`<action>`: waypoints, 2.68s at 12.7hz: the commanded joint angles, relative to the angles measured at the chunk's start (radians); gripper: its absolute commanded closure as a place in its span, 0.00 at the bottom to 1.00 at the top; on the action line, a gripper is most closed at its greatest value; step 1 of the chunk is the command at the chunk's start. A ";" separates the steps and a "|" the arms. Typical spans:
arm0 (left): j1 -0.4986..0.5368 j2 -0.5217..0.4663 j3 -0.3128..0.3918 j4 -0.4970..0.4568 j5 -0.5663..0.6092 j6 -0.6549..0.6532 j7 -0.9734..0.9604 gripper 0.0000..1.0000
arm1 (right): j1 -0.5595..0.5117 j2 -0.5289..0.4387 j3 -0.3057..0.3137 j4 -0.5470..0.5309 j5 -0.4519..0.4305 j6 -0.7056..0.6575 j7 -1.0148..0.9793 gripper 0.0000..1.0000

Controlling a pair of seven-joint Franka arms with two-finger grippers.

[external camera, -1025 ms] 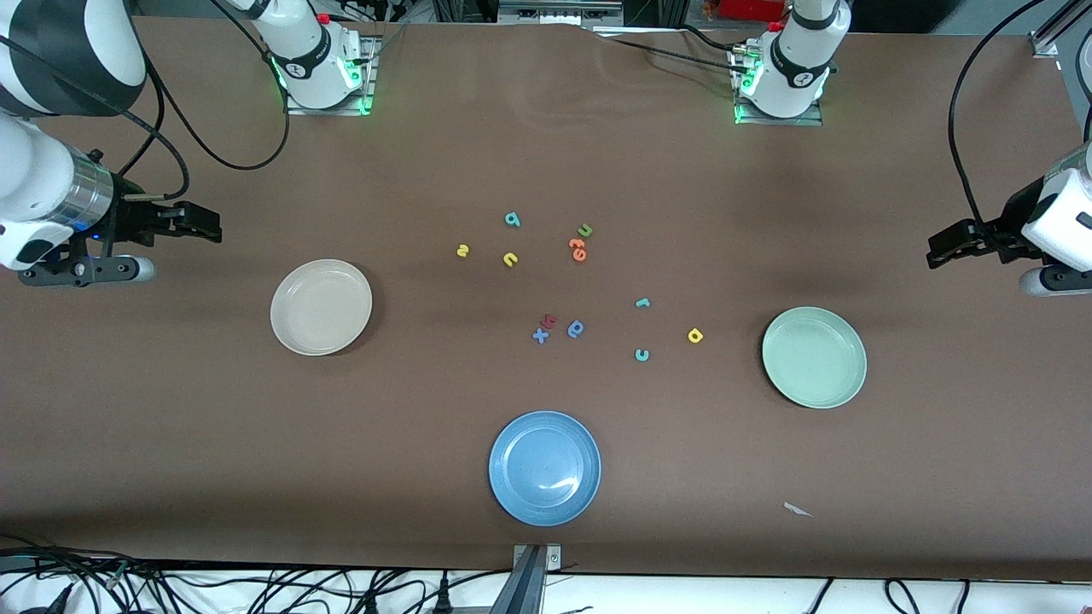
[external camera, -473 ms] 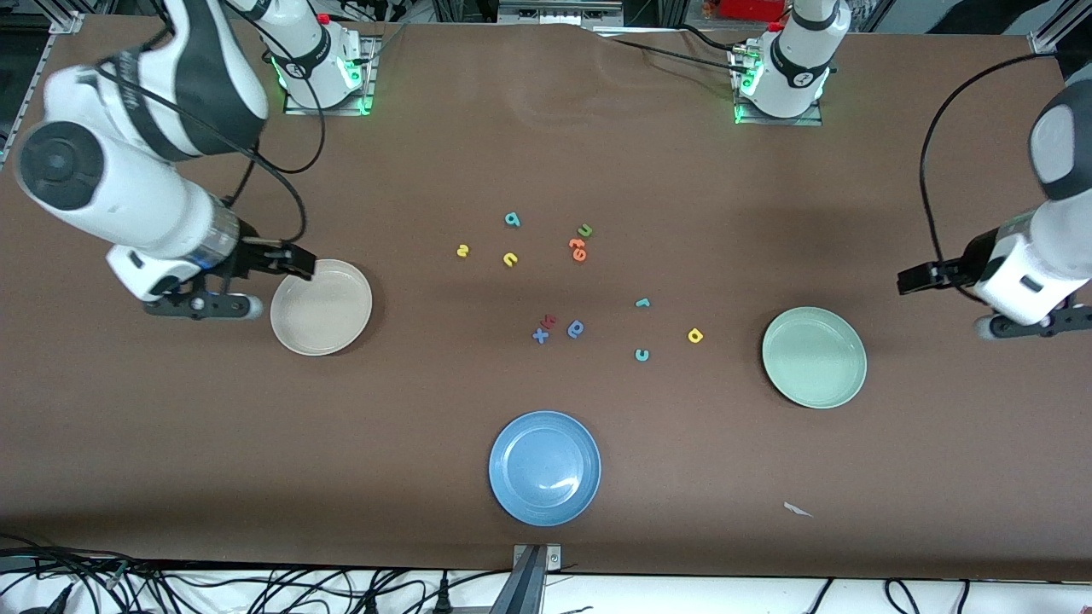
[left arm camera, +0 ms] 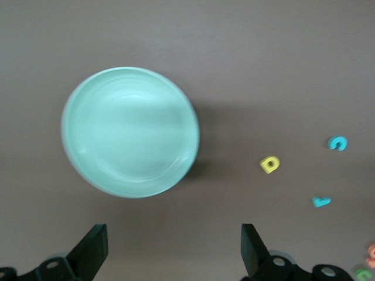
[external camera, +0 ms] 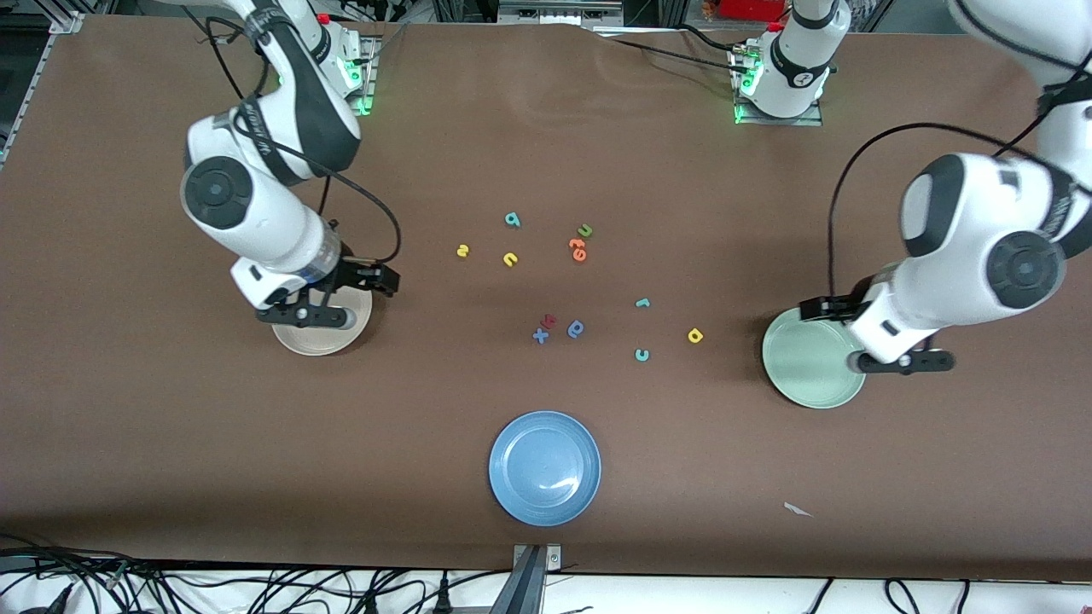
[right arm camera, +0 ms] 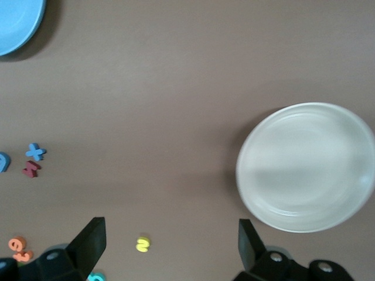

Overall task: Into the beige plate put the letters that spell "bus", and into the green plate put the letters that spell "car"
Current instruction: 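Move the left gripper over the green plate while the right gripper passes the beige plate, then grasp the yellow d with the left gripper while the right gripper grasps the yellow s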

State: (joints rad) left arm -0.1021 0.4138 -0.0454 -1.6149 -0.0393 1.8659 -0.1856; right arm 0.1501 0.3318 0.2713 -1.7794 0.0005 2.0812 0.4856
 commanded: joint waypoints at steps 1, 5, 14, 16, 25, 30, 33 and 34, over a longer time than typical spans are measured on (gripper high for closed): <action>-0.053 0.010 0.004 -0.165 -0.034 0.245 -0.046 0.00 | -0.026 0.003 0.066 -0.127 -0.020 0.162 0.053 0.00; -0.180 0.017 -0.001 -0.364 -0.021 0.559 -0.234 0.00 | -0.026 0.015 0.097 -0.259 -0.053 0.335 0.107 0.00; -0.235 0.143 0.007 -0.349 -0.019 0.710 -0.385 0.00 | 0.035 0.113 0.161 -0.316 -0.241 0.411 0.439 0.00; -0.235 0.171 0.009 -0.324 -0.019 0.710 -0.411 0.06 | 0.072 0.133 0.160 -0.316 -0.260 0.434 0.499 0.00; -0.234 0.204 0.009 -0.312 -0.017 0.705 -0.457 0.38 | 0.079 0.190 0.160 -0.362 -0.396 0.528 0.643 0.00; -0.234 0.206 0.009 -0.318 -0.017 0.704 -0.457 0.52 | 0.079 0.179 0.160 -0.402 -0.405 0.534 0.680 0.06; -0.234 0.206 0.009 -0.319 -0.017 0.704 -0.457 0.59 | 0.079 0.178 0.160 -0.428 -0.407 0.580 0.691 0.18; -0.234 0.207 0.009 -0.319 -0.017 0.704 -0.457 0.61 | 0.079 0.178 0.161 -0.431 -0.408 0.586 0.691 0.25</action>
State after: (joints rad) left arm -0.3256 0.6010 -0.0400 -1.9444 -0.0564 2.5664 -0.6322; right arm 0.2355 0.5245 0.4262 -2.1790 -0.3822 2.6323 1.1462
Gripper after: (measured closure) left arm 0.564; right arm 0.163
